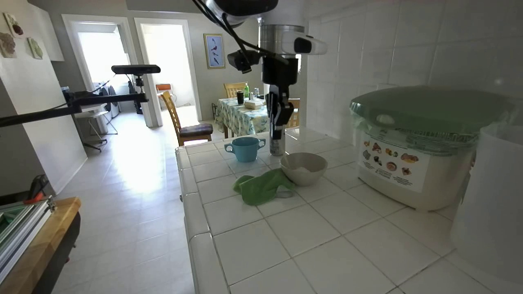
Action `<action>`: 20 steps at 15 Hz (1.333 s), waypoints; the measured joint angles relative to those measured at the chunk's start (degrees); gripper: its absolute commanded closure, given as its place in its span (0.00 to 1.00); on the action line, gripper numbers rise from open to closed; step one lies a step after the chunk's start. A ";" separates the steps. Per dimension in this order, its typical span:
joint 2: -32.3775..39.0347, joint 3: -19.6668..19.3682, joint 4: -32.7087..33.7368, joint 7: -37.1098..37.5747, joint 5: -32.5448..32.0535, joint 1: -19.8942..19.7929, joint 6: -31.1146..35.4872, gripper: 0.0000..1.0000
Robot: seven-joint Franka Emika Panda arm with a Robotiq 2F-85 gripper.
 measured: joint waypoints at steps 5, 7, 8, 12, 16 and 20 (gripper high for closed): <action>-0.54 -1.18 -1.67 1.33 0.00 -0.55 0.02 0.99; -0.42 -1.56 -1.62 1.46 0.00 -1.03 0.02 0.99; -0.34 -1.71 -1.54 1.49 0.00 -1.28 0.02 0.99; 0.29 -2.11 -0.14 1.51 0.00 -2.03 0.03 0.99; 2.46 -1.75 4.12 1.51 0.00 -2.00 -0.15 0.99; 5.03 -0.29 8.25 1.50 0.00 -1.51 -0.75 0.99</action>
